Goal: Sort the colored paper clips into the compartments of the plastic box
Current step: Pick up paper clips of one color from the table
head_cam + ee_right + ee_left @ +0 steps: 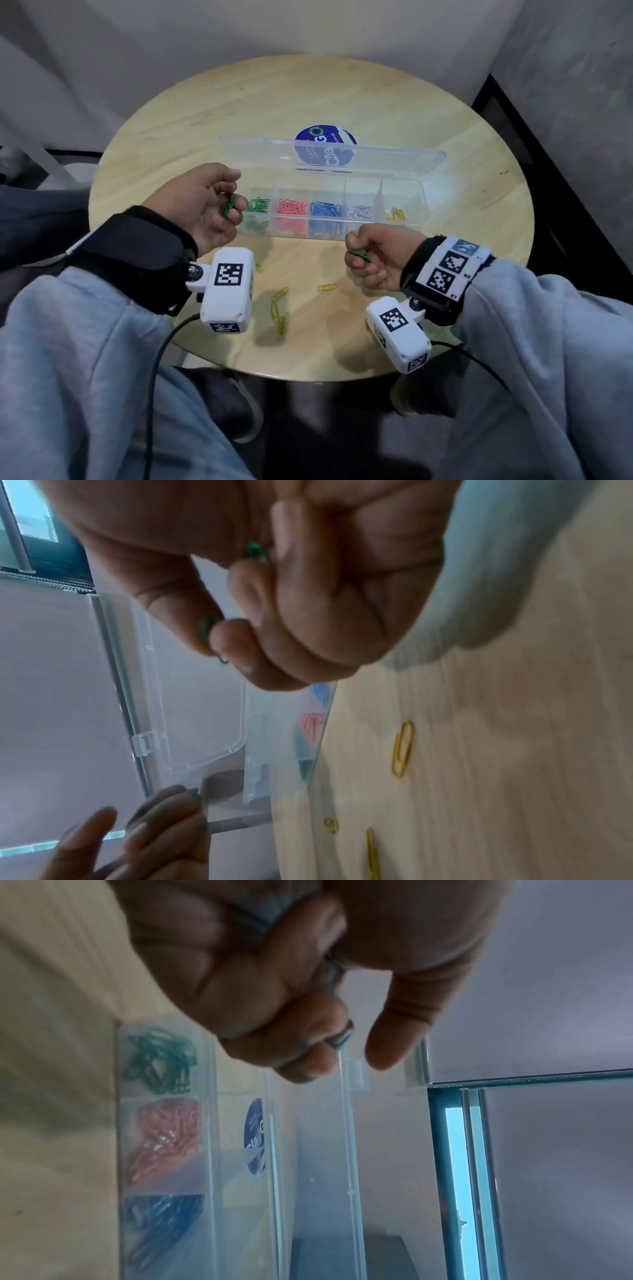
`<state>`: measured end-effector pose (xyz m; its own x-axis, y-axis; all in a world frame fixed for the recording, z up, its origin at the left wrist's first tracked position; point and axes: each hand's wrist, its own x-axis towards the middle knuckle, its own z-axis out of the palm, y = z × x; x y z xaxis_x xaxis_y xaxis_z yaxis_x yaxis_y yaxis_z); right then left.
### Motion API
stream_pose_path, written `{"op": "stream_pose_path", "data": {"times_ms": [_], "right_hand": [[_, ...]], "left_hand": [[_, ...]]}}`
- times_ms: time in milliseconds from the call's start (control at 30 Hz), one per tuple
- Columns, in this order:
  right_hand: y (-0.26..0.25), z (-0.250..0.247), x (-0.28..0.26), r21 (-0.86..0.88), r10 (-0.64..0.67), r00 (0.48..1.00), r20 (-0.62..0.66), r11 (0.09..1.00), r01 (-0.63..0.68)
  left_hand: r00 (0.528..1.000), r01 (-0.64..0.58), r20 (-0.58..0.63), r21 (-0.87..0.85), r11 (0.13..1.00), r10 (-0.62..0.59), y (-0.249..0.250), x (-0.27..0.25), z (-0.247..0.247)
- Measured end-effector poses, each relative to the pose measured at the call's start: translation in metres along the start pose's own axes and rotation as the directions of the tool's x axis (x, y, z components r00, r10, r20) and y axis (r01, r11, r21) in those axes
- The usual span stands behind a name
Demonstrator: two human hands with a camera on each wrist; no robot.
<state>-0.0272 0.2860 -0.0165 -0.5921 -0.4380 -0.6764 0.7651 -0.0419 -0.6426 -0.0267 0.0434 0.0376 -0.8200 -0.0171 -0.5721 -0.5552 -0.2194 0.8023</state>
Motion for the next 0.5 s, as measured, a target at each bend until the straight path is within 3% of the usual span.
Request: {"op": "stream_pose_path", "data": {"times_ms": [167,300,500], "right_hand": [[0.006,0.002,0.003,-0.176,0.013,0.997,-0.078,0.984,-0.026],[0.003,0.010,-0.001,-0.170,-0.086,0.983,-0.161,0.984,0.058],[-0.015,0.024,-0.017,0.013,-0.045,0.999,-0.007,0.999,0.045]], "left_hand": [[0.999,-0.017,-0.037,-0.140,0.990,0.012,0.001,-0.002,-0.010],[1.000,-0.014,-0.014,-0.173,0.985,0.011,0.004,-0.003,-0.020],[0.999,-0.031,0.014,-0.217,0.976,0.035,0.010,0.000,-0.026]]}}
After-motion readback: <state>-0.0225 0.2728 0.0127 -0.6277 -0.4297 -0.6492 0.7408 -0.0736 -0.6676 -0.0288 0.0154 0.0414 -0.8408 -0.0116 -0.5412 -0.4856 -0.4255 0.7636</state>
